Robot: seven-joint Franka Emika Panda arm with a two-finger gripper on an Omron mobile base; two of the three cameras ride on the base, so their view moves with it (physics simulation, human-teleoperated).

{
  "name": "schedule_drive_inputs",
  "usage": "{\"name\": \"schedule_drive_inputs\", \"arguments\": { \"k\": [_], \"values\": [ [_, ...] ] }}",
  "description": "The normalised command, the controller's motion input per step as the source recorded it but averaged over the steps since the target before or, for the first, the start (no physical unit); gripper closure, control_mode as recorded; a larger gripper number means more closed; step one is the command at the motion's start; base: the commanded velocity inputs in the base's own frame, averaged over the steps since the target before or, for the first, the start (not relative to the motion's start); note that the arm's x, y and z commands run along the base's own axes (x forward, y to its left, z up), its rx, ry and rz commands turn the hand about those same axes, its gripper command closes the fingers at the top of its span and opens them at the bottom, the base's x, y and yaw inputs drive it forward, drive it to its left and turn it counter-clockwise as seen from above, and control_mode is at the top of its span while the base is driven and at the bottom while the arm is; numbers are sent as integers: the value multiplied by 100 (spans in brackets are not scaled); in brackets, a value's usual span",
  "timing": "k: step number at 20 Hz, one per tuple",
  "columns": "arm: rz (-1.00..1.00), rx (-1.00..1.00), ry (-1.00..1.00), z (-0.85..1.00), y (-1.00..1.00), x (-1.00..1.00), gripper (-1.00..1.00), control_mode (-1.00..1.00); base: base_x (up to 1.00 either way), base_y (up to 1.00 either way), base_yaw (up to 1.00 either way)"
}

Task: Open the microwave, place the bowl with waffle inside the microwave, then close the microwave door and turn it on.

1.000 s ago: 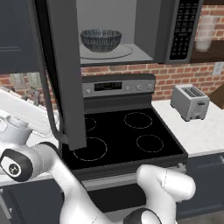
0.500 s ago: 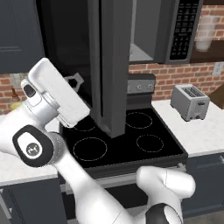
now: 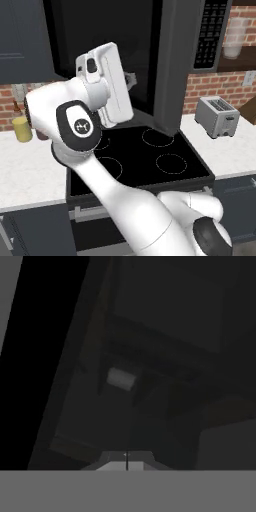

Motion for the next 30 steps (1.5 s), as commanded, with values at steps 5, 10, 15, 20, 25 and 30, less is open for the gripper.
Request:
{"name": "schedule_drive_inputs", "arguments": {
  "k": [5, 10, 15, 20, 25, 30],
  "values": [
    [18, 41, 0, 24, -100, 74, 100, -100, 0, 0, 0],
    [19, 42, 0, 24, -100, 92, 100, -100, 0, 0, 0],
    [22, 39, 0, 7, -100, 99, 100, -100, 0, 0, 0],
    [32, 23, 0, -8, -82, 100, 100, -100, 0, 0, 0],
    [37, 11, -8, -29, -34, 100, 100, -100, 0, 0, 0],
    [38, 4, -16, -37, -2, 100, 100, -100, 0, 0, 0]
  ]
}}
